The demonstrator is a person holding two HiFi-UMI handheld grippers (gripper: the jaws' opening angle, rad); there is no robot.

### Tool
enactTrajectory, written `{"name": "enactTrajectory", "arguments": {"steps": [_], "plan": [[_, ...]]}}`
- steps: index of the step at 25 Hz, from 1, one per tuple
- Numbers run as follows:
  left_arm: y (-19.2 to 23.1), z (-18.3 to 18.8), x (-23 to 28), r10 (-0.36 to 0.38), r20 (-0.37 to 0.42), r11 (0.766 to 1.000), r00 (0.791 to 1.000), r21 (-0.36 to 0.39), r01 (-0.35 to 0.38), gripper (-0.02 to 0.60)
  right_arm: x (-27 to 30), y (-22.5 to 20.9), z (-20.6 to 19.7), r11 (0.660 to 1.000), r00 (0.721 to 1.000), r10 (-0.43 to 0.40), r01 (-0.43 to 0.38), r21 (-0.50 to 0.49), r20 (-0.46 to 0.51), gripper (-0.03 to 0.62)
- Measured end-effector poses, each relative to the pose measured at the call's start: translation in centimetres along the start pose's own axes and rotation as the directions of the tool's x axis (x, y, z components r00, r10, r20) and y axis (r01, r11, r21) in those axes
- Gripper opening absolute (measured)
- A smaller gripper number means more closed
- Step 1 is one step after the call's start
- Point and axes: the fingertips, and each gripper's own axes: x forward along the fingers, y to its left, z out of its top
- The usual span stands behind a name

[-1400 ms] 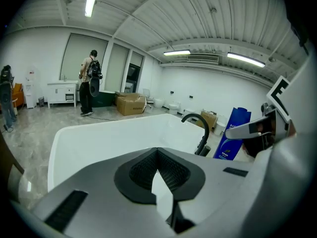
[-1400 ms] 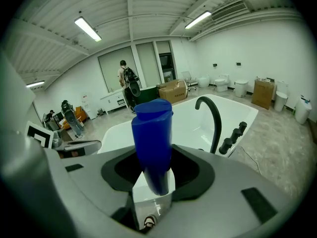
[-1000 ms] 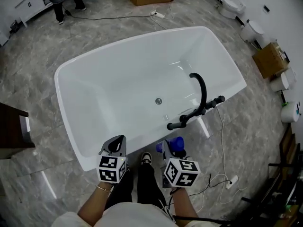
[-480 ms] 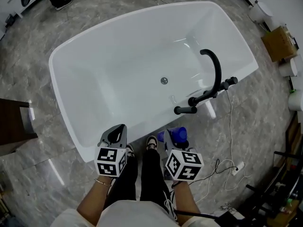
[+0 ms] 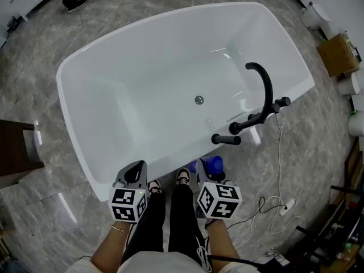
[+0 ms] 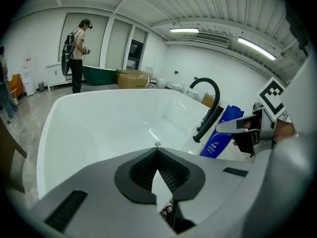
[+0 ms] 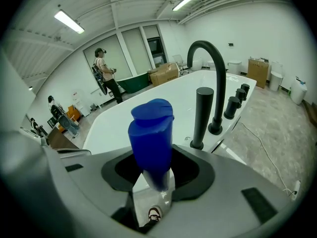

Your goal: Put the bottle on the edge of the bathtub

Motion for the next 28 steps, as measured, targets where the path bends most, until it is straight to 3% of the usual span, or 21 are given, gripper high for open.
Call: {"name": "enactTrajectory", "arguments": {"steps": [28], "plan": [[3.0,-0.7,2.5,0.063,-0.017,0.997,0.998,-0.046,-0.064,0.006,4.9,-1.9,3.1,0.994,0.998,-0.041,0.046,-0.097,0.053,0.172]]}}
